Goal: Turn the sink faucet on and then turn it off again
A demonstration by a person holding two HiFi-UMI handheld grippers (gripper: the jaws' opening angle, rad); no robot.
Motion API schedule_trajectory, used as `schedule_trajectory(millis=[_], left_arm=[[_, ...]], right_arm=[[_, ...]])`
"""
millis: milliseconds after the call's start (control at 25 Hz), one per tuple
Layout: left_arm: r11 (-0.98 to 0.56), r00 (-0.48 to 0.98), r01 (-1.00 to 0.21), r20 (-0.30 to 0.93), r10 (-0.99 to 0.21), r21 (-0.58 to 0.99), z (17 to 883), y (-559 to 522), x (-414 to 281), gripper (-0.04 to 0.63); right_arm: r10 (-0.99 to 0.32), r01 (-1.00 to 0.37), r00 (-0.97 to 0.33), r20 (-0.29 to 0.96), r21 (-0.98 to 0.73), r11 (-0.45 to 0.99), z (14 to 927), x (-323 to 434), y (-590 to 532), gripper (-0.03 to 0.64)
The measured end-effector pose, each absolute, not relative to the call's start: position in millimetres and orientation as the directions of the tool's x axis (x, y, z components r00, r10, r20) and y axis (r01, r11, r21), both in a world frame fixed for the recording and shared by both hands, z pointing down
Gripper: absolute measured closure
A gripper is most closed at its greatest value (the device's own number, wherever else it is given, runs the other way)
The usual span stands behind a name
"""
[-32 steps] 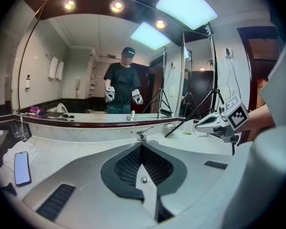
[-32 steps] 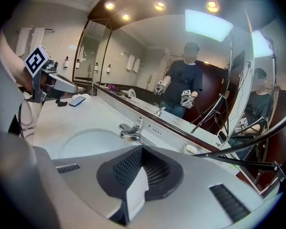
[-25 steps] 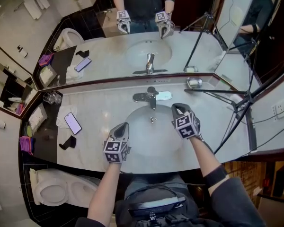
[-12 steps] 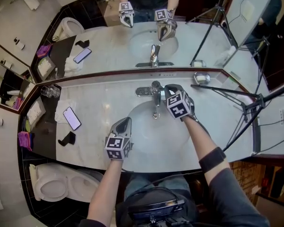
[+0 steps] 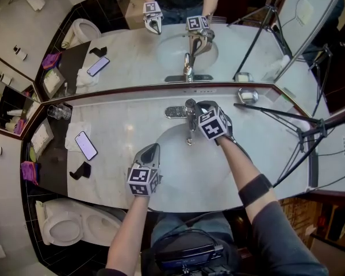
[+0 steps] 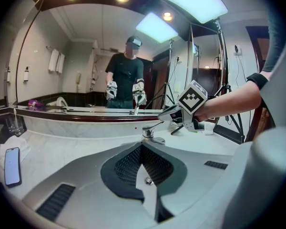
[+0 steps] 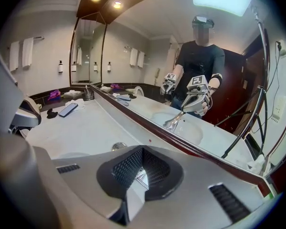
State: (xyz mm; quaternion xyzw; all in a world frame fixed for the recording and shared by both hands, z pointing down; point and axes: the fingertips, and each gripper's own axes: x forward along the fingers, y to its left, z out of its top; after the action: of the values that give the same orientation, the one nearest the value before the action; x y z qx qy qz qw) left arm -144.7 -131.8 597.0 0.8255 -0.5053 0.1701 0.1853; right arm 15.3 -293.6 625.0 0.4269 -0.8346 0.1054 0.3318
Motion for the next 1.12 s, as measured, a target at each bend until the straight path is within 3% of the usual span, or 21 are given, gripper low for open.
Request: schedule_trajectory(millis=[1120], left_arm=[[-0.396,0.411,-0.908,0.487,-0.771,0.138,605.5,-122.9,-159.3,0.608]], right_arm=[[-0.642,-0.791,-0.439,0.628,0.069,0.608,647.3,19.3,-262.4,0.598]])
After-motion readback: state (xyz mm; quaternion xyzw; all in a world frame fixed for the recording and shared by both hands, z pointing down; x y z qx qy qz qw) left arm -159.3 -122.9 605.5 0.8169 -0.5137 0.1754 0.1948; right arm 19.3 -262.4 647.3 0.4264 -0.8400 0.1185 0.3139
